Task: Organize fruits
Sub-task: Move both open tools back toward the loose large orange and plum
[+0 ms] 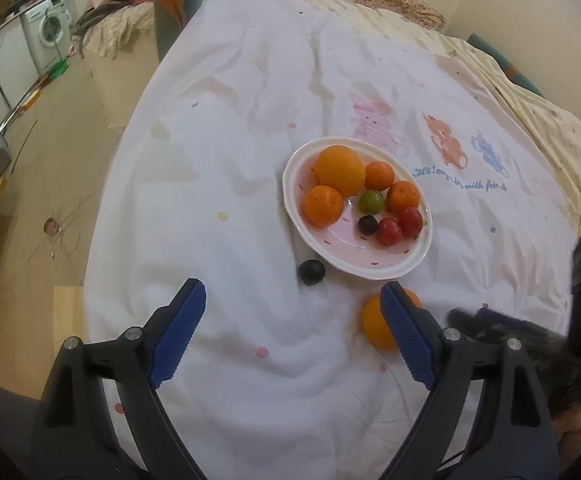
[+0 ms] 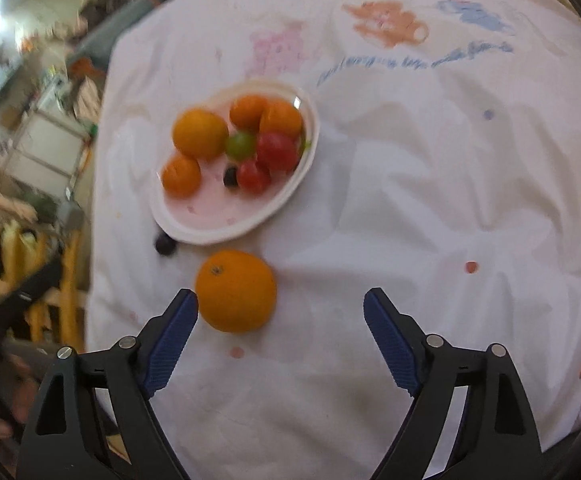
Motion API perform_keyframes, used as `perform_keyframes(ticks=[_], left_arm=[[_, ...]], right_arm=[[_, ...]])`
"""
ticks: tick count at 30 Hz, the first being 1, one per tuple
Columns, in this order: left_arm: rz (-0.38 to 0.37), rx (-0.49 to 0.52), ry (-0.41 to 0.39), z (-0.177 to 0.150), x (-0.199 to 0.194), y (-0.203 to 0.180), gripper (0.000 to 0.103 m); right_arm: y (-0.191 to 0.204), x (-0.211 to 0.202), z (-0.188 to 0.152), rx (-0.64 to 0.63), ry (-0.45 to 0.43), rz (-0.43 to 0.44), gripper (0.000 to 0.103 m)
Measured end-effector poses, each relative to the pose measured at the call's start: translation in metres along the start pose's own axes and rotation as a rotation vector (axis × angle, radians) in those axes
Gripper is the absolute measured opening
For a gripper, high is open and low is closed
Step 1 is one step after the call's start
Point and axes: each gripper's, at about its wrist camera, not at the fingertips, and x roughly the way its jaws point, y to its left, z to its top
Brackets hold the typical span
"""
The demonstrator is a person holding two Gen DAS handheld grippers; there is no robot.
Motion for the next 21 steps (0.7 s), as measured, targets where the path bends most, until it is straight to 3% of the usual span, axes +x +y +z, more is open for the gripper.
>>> perform_keyframes(ticks=[6, 11, 14, 16, 21], left_arm=[[0.019, -0.037, 0.002, 0.002, 0.000, 0.013, 0.087], [0.030, -0.071, 0.014, 0.003, 0.004, 0.023, 0.087], [0.037, -0.084, 0.020, 0.003, 0.008, 0.025, 0.087], [0.041, -0.084, 0.021, 0.003, 0.009, 0.024, 0.087], [0.051, -0.059, 0.022, 0.002, 0.012, 0.019, 0.087]], right_arm=[[0.021, 0.036, -0.004, -0.113, 0.071, -0.057, 0.088], [0.034, 0.044, -0.004, -0.171, 0.059, -0.038, 0.089], [0.042, 0.055, -0.010, -0.197, 0.113, -0.025, 0.088], [0.048, 0.060, -0.015, -0.236, 0.138, -0.033, 0.076], [0.053, 0.060, -0.017, -0.273, 0.114, -0.068, 0.060]])
